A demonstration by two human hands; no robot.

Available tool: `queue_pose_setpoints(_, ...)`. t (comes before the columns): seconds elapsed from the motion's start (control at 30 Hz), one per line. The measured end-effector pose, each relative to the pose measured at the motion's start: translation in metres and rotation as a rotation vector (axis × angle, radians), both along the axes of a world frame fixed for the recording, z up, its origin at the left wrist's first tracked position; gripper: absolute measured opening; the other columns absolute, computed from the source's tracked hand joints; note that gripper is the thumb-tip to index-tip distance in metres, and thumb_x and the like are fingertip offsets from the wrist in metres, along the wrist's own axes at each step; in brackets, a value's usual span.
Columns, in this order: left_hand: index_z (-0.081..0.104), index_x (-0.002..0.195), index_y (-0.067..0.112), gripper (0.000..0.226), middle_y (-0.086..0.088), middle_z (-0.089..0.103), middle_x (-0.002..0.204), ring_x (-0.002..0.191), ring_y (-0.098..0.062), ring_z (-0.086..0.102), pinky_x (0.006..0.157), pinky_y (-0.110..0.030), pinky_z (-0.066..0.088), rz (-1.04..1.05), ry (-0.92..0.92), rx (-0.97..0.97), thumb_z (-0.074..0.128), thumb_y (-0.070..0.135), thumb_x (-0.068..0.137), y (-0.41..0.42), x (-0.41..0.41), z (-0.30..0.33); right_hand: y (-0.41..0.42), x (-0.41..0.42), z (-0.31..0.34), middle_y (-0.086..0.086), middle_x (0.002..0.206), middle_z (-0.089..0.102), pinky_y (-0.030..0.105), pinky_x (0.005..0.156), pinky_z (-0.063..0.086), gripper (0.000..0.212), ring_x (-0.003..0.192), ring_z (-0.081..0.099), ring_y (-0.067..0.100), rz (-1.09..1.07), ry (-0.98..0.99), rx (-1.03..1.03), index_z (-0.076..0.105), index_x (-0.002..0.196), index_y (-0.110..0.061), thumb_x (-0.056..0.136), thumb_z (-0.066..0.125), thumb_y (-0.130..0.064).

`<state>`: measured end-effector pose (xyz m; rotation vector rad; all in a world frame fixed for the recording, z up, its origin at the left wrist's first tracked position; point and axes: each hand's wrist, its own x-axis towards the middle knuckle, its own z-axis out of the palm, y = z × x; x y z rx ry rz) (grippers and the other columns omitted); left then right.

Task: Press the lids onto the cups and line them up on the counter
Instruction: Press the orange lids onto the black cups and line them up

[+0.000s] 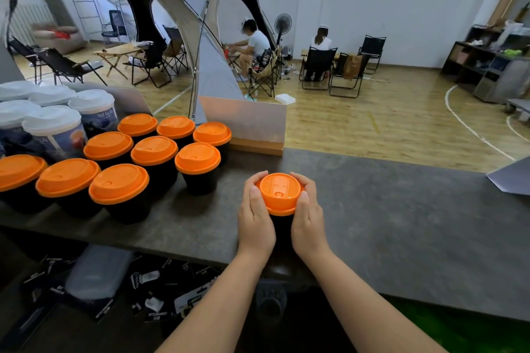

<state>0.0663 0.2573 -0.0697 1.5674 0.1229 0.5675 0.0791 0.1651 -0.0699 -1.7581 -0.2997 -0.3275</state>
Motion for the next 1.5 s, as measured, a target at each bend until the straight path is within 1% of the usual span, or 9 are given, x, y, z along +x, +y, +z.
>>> queue_pose_setpoints(0.13, 0.054, 0.126, 0.036, 0.040, 0.019, 0.057, 0.119, 0.112, 0.003, 0.055, 0.089, -0.009, 0.044, 0.030, 0.009, -0.028, 0.020, 0.040, 0.104, -0.001, -0.001, 0.002, 0.001, -0.004, -0.001, -0.016, 0.117, 0.054, 0.021, 0.083, 0.050, 0.049, 0.105, 0.058, 0.006, -0.009, 0.011, -0.050, 0.034, 0.128, -0.040, 0.087, 0.020, -0.061)
queue_pose_setpoints(0.3, 0.056, 0.118, 0.036, 0.039, 0.027, 0.058, 0.110, 0.107, 0.010, 0.055, 0.081, -0.001, 0.041, 0.115, -0.038, 0.044, 0.023, 0.045, 0.099, -0.001, -0.007, 0.006, 0.001, -0.005, 0.001, -0.023, 0.111, 0.054, 0.012, 0.078, 0.047, 0.030, 0.101, 0.056, -0.004, -0.036, -0.001, -0.024, 0.040, 0.119, -0.042, 0.094, 0.025, -0.049)
queue_pose_setpoints(0.4, 0.056, 0.126, 0.034, 0.047, 0.020, 0.061, 0.119, 0.112, 0.004, 0.057, 0.089, -0.008, 0.044, -0.001, -0.032, 0.031, 0.027, 0.055, 0.097, -0.001, -0.007, 0.005, -0.001, -0.001, 0.003, -0.020, 0.103, 0.059, 0.020, 0.077, 0.051, 0.028, 0.095, 0.059, -0.002, -0.078, 0.014, 0.087, 0.047, 0.113, -0.038, 0.097, 0.025, -0.039)
queue_pose_setpoints(0.57, 0.033, 0.130, 0.051, 0.065, 0.019, 0.051, 0.126, 0.109, 0.009, 0.054, 0.087, -0.011, 0.046, -0.275, 0.058, 0.108, 0.056, 0.072, 0.073, 0.000, -0.008, 0.006, -0.006, 0.004, 0.003, -0.011, 0.113, 0.058, 0.010, 0.077, 0.046, 0.034, 0.099, 0.057, -0.003, -0.038, 0.031, 0.183, 0.050, 0.119, -0.030, 0.096, 0.026, -0.036)
queue_pose_setpoints(0.83, 0.023, 0.129, 0.050, 0.062, 0.016, 0.041, 0.131, 0.109, 0.015, 0.051, 0.086, -0.008, 0.045, -0.473, 0.117, 0.053, 0.062, 0.047, 0.082, 0.016, -0.010, 0.006, -0.006, 0.007, -0.005, -0.016, 0.114, 0.058, 0.019, 0.080, 0.051, 0.044, 0.106, 0.058, 0.006, 0.035, 0.014, 0.151, 0.047, 0.120, -0.032, 0.089, 0.027, -0.056)
queue_pose_setpoints(0.97, 0.017, 0.129, 0.053, 0.065, 0.017, 0.038, 0.132, 0.106, 0.019, 0.050, 0.085, -0.006, 0.044, -0.541, 0.152, 0.063, 0.063, 0.049, 0.084, 0.021, -0.010, 0.008, -0.006, 0.010, -0.007, -0.023, 0.114, 0.057, 0.021, 0.080, 0.053, 0.045, 0.110, 0.059, 0.010, 0.052, 0.019, 0.170, 0.046, 0.121, -0.032, 0.089, 0.030, -0.060)
queue_pose_setpoints(1.1, 0.015, 0.132, 0.052, 0.070, 0.020, 0.036, 0.133, 0.109, 0.018, 0.049, 0.087, -0.007, 0.044, -0.555, 0.165, 0.075, 0.063, 0.053, 0.081, 0.022, -0.010, 0.007, -0.005, 0.010, -0.008, -0.017, 0.116, 0.057, 0.022, 0.080, 0.054, 0.066, 0.109, 0.060, 0.012, 0.042, 0.005, 0.179, 0.046, 0.122, -0.029, 0.083, 0.030, -0.081)
queue_pose_setpoints(1.3, 0.016, 0.131, 0.050, 0.065, 0.020, 0.036, 0.131, 0.106, 0.020, 0.050, 0.085, -0.005, 0.044, -0.541, 0.169, 0.098, 0.059, 0.043, 0.083, 0.021, -0.011, 0.010, -0.006, 0.009, -0.005, -0.014, 0.117, 0.058, 0.020, 0.080, 0.053, 0.069, 0.108, 0.060, 0.011, 0.051, -0.009, 0.183, 0.047, 0.122, -0.027, 0.083, 0.030, -0.081)
queue_pose_setpoints(1.5, 0.016, 0.138, 0.045, 0.073, 0.018, 0.042, 0.133, 0.111, 0.017, 0.050, 0.089, -0.004, 0.041, -0.451, 0.129, 0.073, 0.063, 0.046, 0.081, 0.016, -0.018, 0.012, -0.005, 0.006, -0.002, -0.018, 0.112, 0.059, 0.024, 0.084, 0.052, 0.052, 0.104, 0.060, 0.008, 0.010, 0.008, 0.128, 0.047, 0.119, -0.038, 0.087, 0.029, -0.075)
